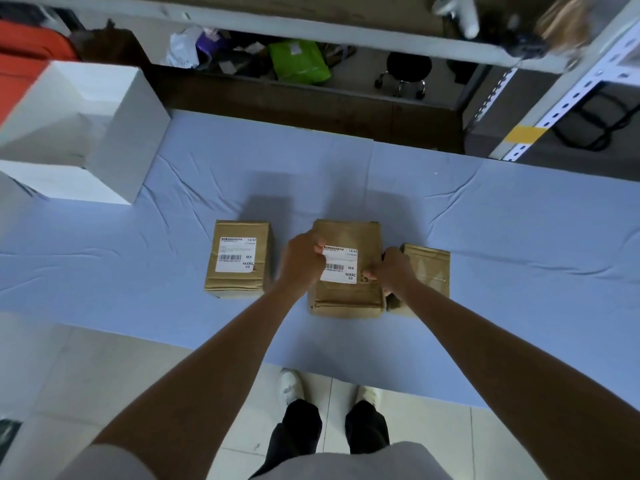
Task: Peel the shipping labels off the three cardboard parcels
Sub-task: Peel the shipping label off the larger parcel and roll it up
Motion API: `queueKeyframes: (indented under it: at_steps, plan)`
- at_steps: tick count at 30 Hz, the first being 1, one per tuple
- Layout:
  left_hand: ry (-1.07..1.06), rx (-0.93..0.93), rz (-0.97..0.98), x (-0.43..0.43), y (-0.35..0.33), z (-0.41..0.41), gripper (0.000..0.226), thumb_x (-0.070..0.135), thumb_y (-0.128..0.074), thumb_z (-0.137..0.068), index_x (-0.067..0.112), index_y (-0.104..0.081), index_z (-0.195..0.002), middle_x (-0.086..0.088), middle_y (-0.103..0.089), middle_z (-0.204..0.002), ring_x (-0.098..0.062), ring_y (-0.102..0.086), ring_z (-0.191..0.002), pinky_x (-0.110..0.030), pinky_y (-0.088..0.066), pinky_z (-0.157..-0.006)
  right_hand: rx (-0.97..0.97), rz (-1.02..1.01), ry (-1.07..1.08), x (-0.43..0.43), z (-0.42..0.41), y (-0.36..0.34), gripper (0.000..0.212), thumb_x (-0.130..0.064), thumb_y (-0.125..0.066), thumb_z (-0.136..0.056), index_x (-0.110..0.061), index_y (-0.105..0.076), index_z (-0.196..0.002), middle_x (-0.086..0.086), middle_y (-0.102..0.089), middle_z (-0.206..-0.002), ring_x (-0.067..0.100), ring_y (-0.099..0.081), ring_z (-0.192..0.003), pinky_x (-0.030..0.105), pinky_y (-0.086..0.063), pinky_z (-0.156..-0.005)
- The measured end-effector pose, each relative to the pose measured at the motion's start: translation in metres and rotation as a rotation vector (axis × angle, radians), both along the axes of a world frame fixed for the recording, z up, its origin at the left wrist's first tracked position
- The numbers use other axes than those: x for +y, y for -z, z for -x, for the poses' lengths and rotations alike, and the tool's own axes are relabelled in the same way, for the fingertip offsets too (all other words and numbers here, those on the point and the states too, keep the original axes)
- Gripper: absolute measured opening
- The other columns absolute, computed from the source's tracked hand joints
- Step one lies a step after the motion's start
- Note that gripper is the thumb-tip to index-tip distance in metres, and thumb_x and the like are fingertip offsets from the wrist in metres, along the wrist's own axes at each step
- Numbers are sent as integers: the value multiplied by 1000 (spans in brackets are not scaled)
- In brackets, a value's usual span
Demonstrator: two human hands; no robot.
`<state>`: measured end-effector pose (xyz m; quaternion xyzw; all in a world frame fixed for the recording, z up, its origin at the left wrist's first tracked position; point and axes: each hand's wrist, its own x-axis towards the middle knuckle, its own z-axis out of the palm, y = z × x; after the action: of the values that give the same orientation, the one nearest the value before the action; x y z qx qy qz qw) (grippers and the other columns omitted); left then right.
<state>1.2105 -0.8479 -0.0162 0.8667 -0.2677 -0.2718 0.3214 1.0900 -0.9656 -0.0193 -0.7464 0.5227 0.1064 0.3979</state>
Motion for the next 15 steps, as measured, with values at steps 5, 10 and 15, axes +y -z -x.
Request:
queueKeyframes:
  at_steps: [5, 10, 15]
  plan:
    - [-66, -13, -34, 0, 5, 14, 46, -11, -60, -75, 15, -58, -112, -14, -45, -115, -28, -51, -106, -33, -47, -90, -19, 31, -36, 2, 4, 2, 37, -13, -67, -86, 8, -57, -115, 26, -59, -119, 39, -58, -111, 37, -46, -87]
    - [-70, 98, -24, 3, 6, 13, 56, -13, -64, -74, 15, -54, -122, -17, -51, -119, -31, -59, -105, -43, -54, -88, -76, 13, 23, 6, 12, 7, 44, -8, -67, -83, 0, -48, -122, 22, -58, -122, 36, -57, -110, 32, -42, -76]
    - [-67, 102, -7, 6, 8, 13, 57, -10, -70, -73, 15, -53, -121, -16, -53, -120, -29, -60, -107, -43, -54, -90, -106, -83, -93, 16, 17, 8, 114, -18, -87, -63, -8, -11, -148, 16, -56, -126, 30, -59, -110, 30, -50, -73]
